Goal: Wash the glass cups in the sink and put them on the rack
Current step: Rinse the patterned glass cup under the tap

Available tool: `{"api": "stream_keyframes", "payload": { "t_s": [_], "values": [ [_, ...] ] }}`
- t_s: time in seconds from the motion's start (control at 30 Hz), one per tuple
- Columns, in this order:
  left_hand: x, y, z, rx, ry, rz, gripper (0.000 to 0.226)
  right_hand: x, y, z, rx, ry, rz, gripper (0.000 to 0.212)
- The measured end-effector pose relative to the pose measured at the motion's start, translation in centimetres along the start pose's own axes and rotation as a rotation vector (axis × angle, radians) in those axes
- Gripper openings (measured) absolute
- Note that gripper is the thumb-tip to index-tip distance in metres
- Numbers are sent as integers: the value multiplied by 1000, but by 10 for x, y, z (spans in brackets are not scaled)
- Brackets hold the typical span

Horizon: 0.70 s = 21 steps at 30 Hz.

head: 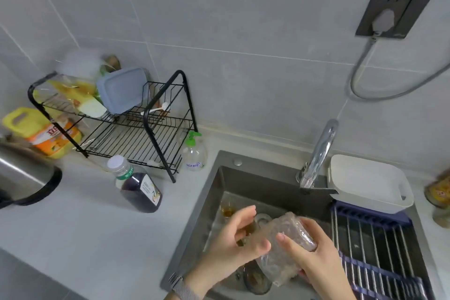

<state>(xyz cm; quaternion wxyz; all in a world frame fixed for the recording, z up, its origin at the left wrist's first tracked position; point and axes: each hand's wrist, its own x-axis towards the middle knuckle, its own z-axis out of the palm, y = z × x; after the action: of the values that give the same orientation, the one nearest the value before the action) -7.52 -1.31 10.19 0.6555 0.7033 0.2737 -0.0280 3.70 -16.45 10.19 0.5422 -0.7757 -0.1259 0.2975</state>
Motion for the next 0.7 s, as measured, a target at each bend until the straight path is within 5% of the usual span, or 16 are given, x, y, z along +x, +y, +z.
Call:
{"api": "stream_keyframes", "payload": {
  "t_s": [0.1,0.33,0.6,0.7],
  "values": [
    [-9,16,-20,165,-102,24,106,1,-23,17,-147,-42,-59,66],
    [-12,22,-65,236,17,142,65,-4,-67,80,-419,-51,-172,57],
    [-39,-13,-156,-194,-20,215,56,-8,-74,148,37,-54,-89,16],
    [-53,-10,-195,-228,32,306,83,4,-60,166,98,23,-2,11]
  ]
}}
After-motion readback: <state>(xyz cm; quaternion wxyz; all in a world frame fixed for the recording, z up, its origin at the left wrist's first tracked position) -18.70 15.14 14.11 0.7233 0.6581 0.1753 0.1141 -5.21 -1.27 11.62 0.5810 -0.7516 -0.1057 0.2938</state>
